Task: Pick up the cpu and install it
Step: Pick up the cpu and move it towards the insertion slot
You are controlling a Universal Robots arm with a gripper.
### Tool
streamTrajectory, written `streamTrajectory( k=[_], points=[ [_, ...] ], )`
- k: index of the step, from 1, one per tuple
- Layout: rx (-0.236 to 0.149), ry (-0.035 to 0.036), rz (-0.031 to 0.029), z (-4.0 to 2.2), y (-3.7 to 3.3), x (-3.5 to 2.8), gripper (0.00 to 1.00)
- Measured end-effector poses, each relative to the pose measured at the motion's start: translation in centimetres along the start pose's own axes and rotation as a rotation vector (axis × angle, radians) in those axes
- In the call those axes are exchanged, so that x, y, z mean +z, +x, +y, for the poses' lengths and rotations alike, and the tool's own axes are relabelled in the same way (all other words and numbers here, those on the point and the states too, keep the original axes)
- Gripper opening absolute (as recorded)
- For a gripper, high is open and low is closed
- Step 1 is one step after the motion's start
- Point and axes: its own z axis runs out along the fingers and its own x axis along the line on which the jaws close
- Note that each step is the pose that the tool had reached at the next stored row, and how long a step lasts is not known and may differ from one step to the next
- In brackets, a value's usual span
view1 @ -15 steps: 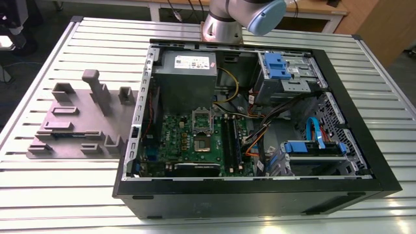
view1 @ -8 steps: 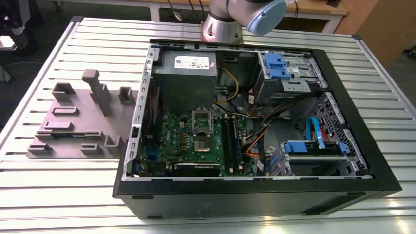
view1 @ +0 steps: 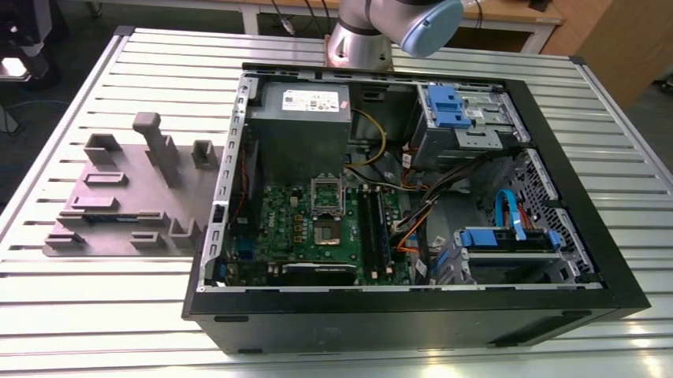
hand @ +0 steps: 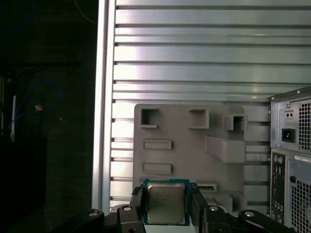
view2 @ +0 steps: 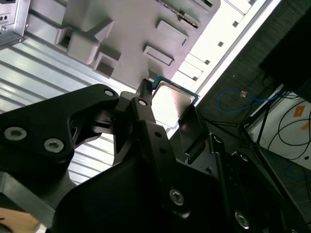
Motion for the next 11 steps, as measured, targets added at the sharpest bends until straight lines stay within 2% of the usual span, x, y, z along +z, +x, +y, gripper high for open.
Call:
streamTrajectory(
  k=[11],
  points=[
    [0.000,0.0000,0.0000,0.00,-0.45,-0.01,0.47]
  ],
)
